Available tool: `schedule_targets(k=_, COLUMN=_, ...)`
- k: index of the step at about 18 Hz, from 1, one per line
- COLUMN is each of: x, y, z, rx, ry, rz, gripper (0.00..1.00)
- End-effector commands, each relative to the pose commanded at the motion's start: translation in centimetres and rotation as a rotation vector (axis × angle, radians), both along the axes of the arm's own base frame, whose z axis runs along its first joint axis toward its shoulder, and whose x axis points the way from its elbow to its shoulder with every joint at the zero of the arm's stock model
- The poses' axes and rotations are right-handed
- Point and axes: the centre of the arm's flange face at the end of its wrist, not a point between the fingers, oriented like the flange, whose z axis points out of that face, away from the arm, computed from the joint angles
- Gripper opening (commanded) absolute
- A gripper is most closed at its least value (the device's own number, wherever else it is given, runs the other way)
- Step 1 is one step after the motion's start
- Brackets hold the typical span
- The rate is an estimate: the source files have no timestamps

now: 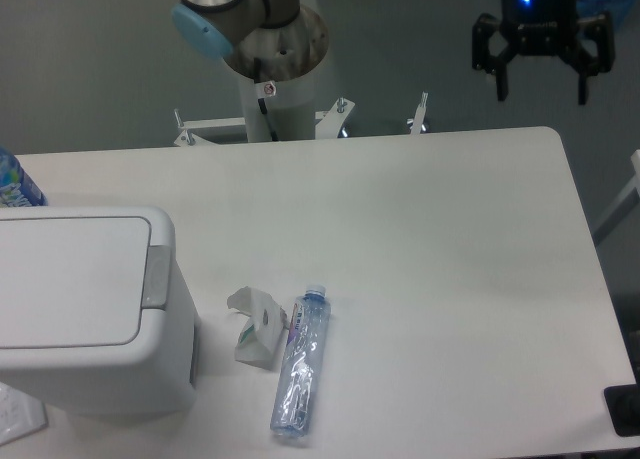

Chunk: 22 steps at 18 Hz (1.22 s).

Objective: Open the trash can
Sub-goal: 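Move the open gripper across the table toward the white trash can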

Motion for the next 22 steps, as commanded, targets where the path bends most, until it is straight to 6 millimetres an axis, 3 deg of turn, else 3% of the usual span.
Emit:
schedule_targets(k=3, x=0.8, y=1.3, z=0.1, rx=0.012, ry=-0.007, rz=0.007, gripper=1.0)
schedule_targets(k=12, x=5.7, y=10.1, z=-0.8, rx=0.158, ry=-0.105, rz=0.178, gripper=1.0)
schedule_targets(k=22, x=10.2, y=15.8, z=-0.7, rx=0.362, ry=-0.221, rz=0.401, gripper=1.0)
